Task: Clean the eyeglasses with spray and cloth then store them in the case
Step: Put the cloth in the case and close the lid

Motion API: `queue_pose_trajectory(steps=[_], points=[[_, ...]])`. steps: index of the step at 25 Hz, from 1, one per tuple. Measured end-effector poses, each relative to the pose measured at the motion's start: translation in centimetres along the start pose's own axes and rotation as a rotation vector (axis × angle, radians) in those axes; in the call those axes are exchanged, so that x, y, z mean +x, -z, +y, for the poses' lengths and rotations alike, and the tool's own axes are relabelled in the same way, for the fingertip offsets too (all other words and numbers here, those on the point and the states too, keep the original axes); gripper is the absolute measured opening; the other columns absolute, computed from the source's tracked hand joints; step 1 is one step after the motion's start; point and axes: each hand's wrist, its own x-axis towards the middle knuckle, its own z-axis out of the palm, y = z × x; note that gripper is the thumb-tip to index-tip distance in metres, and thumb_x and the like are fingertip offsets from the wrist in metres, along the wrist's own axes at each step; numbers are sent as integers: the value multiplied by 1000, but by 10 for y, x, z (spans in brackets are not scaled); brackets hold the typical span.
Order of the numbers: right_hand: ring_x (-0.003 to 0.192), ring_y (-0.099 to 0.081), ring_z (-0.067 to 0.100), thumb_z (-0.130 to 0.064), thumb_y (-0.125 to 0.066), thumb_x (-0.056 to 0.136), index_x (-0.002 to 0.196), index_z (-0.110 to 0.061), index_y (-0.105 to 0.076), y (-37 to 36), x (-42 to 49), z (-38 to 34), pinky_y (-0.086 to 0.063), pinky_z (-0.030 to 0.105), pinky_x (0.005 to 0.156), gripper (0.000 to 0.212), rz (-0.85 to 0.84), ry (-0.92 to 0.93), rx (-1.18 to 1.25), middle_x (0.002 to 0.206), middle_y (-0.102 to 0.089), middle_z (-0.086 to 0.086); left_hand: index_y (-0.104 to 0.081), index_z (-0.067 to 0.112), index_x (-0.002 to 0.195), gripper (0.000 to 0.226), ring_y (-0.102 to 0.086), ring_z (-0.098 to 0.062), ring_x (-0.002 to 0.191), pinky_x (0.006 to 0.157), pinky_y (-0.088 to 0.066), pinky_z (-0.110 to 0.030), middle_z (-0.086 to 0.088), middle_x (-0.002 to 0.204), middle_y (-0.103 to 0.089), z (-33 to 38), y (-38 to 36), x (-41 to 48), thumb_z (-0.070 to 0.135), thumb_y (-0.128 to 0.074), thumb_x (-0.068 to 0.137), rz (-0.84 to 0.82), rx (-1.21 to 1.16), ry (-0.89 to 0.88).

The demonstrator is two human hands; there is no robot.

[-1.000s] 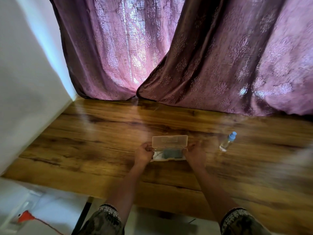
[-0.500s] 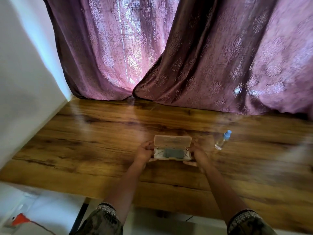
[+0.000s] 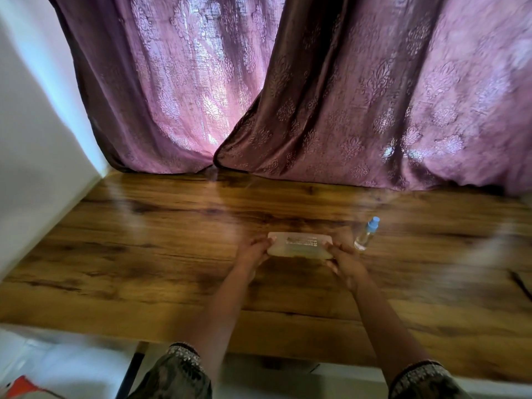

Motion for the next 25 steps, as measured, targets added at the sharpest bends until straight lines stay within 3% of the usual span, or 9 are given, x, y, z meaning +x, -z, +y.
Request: queue_pose_trajectory(steps=[3,7,12,14,16,18,20,22,25], points=[[67,-64,12,-12,-64,85,84,-12,-59,1,1,-2,-55,15,51,4,9,-10,-23,89,-64,9,-56,-8,114,32,-57,-23,97,86,-52,-31,-19,118,-58,-1,-5,2,2,-62,83,32,6,32],[38,-58,2,-7,-62,86,87,-6,-59,-3,-1,-4,-45,13,36,4,58,16,-47,61,-65,2,-59,-7,108,28,-60,-29,100,76,-54,-30,-22,118,-60,-4,-5,6,0,-64,81,86,30,4],[28,-49,0,-7,-63,85,76,-11,-55,-11,-1,-9,-38,12,31,13,75,7,-71,35,-57,-10,-61,-2,92,14,-61,-27,97,74,-55,-30,-23,116,-61,-4,-1,12,1,-67,79,117,11,14],[26,-46,-1,-6,-62,86,76,-12,-55,-13,2,-9,-38,12,30,14,90,4,-69,32,-55,-11,-62,-4,96,19,-61,-26,95,65,-56,-24,-23,116,-62,-4,1,13,1,-67,79,129,22,12],[25,-46,-1,-5,-63,86,85,-7,-58,-16,3,-9,-38,11,31,5,96,2,-68,32,-54,-11,-62,-7,101,24,-60,-24,93,60,-55,-21,-21,115,-62,-4,2,14,1,-67,79,144,42,10],[27,-48,-1,-7,-64,84,105,-2,-59,-18,5,-8,-39,11,31,22,102,3,-84,37,-59,-7,-62,-8,102,24,-60,-24,92,63,-54,-22,-20,115,-62,-3,3,16,0,-66,80,155,60,15],[30,-51,-1,-9,-65,84,115,1,-56,-21,6,-7,-39,11,32,34,99,2,-87,59,-63,2,-61,-8,104,26,-60,-23,88,62,-55,-21,-19,112,-63,-2,4,18,1,-66,81,155,67,20],[43,-57,3,-9,-64,85,108,-5,-58,-24,10,-7,-41,11,34,25,90,25,-80,75,-58,3,-62,-7,105,26,-60,-19,76,50,-53,-14,-20,109,-64,-1,4,19,2,-66,81,164,51,7],[65,-55,9,-10,-63,85,86,-16,-56,-34,21,-8,-45,16,46,9,114,106,-156,83,-58,0,-62,-4,106,26,-55,-13,62,39,-46,-12,-14,93,-63,4,5,25,4,-66,81,213,7,-38]])
